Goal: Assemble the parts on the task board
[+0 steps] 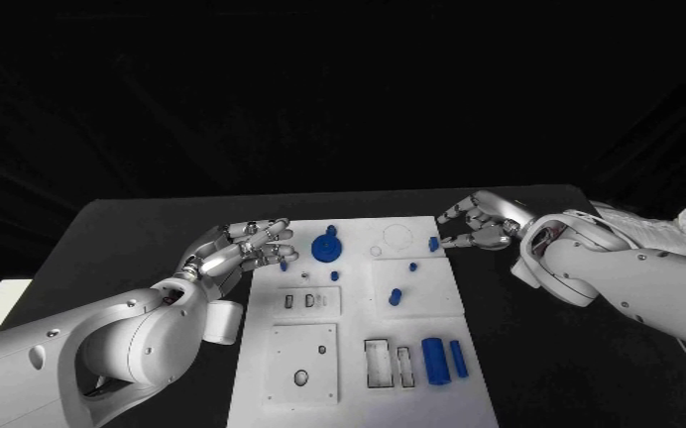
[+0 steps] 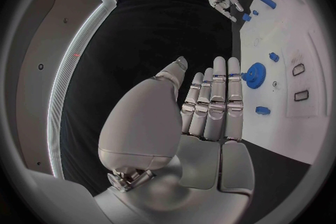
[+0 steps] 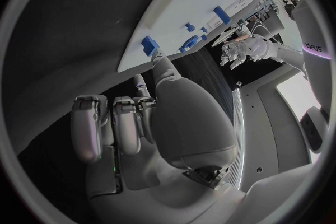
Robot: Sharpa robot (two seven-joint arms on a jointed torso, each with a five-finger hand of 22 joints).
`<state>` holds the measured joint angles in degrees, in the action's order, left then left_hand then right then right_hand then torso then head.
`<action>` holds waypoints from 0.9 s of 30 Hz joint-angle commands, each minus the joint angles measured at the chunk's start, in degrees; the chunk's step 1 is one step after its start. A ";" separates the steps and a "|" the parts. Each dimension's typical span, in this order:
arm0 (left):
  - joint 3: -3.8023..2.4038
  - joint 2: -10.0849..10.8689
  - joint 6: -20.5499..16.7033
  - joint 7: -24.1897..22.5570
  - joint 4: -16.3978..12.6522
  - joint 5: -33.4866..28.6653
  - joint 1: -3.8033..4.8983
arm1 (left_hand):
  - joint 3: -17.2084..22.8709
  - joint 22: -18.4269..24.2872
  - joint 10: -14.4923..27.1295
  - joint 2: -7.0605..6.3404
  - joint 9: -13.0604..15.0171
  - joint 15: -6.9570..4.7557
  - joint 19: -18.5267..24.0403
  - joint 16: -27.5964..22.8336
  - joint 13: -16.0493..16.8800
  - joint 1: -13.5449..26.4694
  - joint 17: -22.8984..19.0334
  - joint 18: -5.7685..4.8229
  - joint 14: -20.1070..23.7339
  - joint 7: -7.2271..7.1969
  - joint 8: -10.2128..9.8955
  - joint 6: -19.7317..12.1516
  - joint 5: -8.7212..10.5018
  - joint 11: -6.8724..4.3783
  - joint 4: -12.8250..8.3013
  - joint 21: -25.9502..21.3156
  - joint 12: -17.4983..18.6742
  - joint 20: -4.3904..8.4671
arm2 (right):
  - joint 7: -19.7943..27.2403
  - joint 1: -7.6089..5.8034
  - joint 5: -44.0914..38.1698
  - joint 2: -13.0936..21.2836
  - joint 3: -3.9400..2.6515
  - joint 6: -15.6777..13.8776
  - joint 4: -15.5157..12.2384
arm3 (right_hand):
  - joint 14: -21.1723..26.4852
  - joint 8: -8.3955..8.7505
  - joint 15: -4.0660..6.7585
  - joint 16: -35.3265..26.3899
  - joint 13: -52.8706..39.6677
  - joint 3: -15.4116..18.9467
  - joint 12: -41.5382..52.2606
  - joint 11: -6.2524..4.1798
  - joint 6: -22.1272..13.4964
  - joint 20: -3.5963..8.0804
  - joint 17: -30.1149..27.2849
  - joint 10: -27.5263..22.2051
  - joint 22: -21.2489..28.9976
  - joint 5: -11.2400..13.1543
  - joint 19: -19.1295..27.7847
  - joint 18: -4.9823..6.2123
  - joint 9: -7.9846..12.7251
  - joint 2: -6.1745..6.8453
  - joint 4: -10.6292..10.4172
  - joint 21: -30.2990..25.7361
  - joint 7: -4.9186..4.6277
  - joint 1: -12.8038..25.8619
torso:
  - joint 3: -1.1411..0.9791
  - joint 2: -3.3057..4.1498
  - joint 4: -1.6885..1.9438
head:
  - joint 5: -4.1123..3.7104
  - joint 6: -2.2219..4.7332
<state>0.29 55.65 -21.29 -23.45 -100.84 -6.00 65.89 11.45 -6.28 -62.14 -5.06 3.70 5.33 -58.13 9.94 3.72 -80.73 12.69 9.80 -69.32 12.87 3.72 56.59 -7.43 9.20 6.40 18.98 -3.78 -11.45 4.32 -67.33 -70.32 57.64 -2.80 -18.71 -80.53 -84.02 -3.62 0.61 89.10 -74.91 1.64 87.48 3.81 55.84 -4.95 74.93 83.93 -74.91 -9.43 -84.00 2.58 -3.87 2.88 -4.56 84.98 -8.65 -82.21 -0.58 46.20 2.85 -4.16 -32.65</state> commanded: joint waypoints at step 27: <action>-0.02 -0.31 1.46 0.34 0.80 -0.18 0.00 | 0.07 0.10 0.50 0.51 -0.01 0.16 0.39 -0.38 0.03 -0.02 0.13 0.63 0.02 -0.12 -0.07 -0.36 0.13 -0.04 -0.48 -0.33 0.14 -0.12 | 2.00 1.76 0.90 -3.88 -0.01 3.25 4.25 | -5.84 -1.14 0.41 0.60 -13.97 -2.20 0.83 -0.43 3.83 -0.06 14.45 5.13 -4.36 1.99 -1.47 -0.28 -0.30 -2.79 1.87 0.43 0.44 -0.11 | 0.17 -0.05 0.04 | -0.01 -0.49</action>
<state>0.30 55.44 -21.07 -23.13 -100.02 -6.07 65.86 11.60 -6.22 -62.14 -5.06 3.71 5.33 -58.13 9.94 3.73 -80.73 12.78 9.80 -69.32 12.87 3.72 56.59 -7.43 9.20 6.25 18.98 -3.79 -11.45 5.55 -65.64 -69.08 53.89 -2.80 -16.92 -76.35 -84.02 -4.40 0.61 89.33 -75.02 -0.27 88.04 3.81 59.23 -4.95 74.92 83.94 -74.95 -7.71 -84.00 2.58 -4.07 0.59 -2.66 85.21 -8.32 -82.18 -0.42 46.16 2.84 -4.21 -33.08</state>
